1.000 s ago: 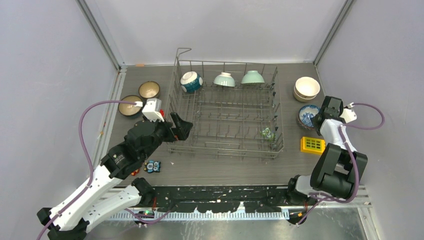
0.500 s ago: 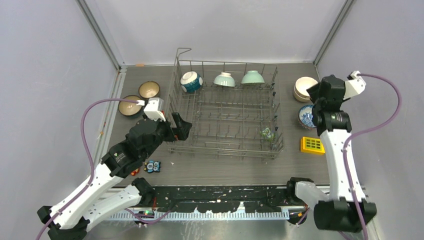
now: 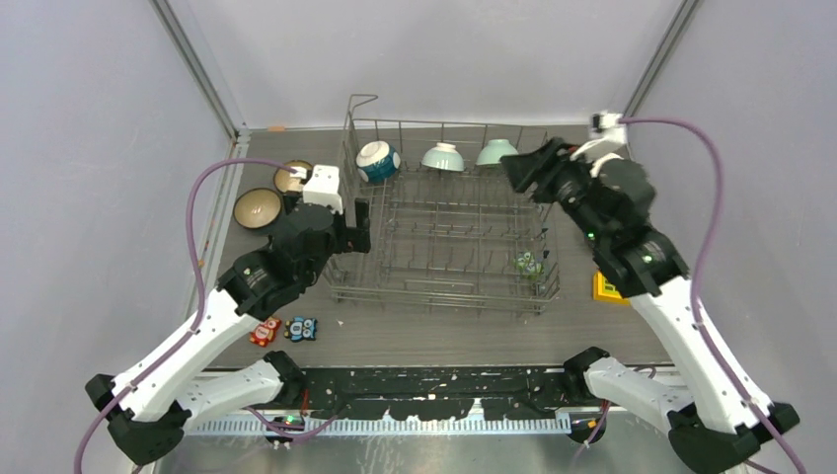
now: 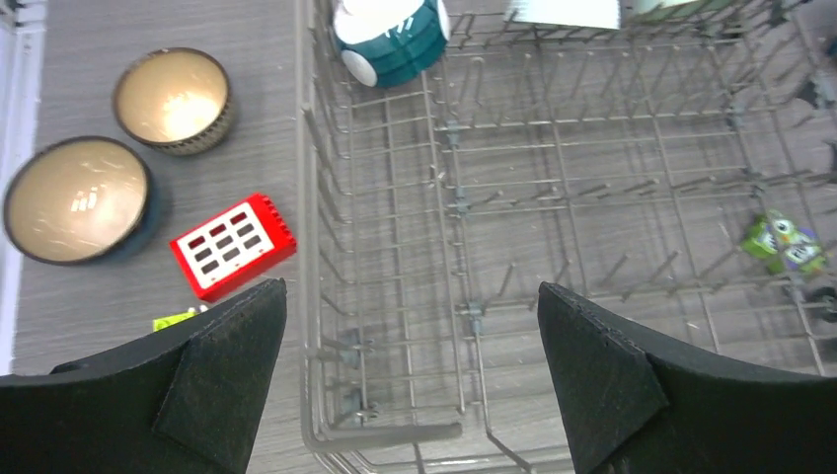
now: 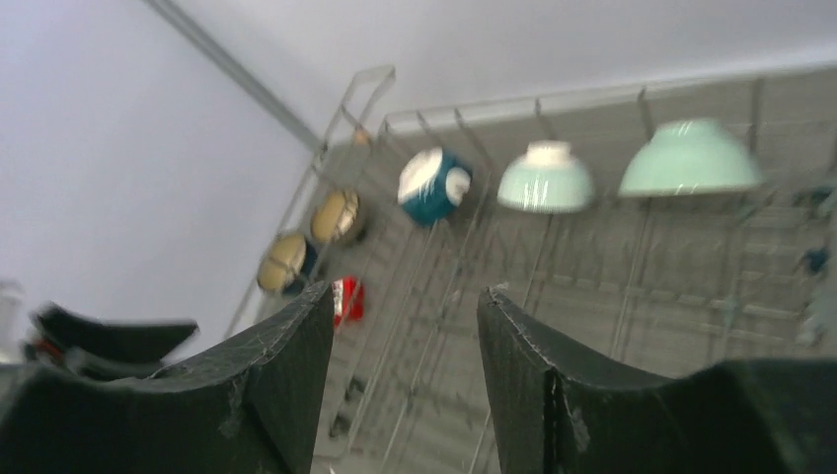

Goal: Unload the bowls from the dish rack
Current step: Adjust the dish rack at the center of the board.

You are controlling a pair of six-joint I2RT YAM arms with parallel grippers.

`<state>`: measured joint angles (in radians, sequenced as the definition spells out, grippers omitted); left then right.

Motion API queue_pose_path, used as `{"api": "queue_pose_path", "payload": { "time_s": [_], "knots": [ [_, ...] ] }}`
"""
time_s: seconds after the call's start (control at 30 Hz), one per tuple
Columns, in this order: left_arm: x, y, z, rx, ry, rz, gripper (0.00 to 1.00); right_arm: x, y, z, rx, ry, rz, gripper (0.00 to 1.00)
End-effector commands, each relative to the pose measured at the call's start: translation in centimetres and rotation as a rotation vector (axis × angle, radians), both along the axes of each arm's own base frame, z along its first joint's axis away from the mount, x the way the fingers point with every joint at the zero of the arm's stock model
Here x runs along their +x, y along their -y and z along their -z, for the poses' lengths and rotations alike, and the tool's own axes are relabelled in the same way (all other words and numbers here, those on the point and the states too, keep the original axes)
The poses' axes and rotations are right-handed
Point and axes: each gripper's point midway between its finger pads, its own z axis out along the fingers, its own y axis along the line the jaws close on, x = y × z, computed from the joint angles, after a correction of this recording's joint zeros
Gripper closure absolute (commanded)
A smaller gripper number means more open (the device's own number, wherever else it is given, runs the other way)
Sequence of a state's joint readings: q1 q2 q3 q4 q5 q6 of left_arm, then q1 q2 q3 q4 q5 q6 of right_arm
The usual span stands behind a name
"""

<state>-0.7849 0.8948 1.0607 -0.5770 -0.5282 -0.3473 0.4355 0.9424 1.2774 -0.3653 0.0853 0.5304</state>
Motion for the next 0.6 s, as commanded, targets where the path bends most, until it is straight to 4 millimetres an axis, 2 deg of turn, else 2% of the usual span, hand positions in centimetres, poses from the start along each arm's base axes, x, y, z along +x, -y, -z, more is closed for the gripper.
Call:
{"api": "queue_pose_path", "payload": {
  "time_s": [0.0, 0.1, 0.27, 0.33, 0.43, 0.57],
  "knots": [
    [1.8, -1.7, -2.0, 0.126, 0.054, -0.081, 0.0, 0.5, -3.9, 6.6, -0.005, -0.125, -0.136, 0.4],
    [3.1, -1.8, -2.2, 0.119, 0.002, -0.089, 0.0, 0.8, -3.2, 8.7, -0.011, -0.143, -0.086, 0.39],
    [5.8, -2.7, -2.3, 0.049, -0.059, -0.126, 0.0, 0.2, -2.2, 9.9, -0.012, -0.135, -0.053, 0.37],
    [7.2, -3.5, -1.7, 0.021, -0.088, -0.152, 0.0, -0.1, -1.9, 10.2, -0.002, -0.136, -0.047, 0.37],
    [8.6, -4.4, 0.4, -0.004, -0.156, -0.186, 0.0, -0.5, -1.2, 10.9, -0.005, -0.15, -0.019, 0.37],
    [9.3, -4.0, 2.3, -0.052, -0.197, -0.183, 0.01, -0.9, -0.9, 10.9, 0.002, -0.151, -0.011, 0.36]
  ]
}}
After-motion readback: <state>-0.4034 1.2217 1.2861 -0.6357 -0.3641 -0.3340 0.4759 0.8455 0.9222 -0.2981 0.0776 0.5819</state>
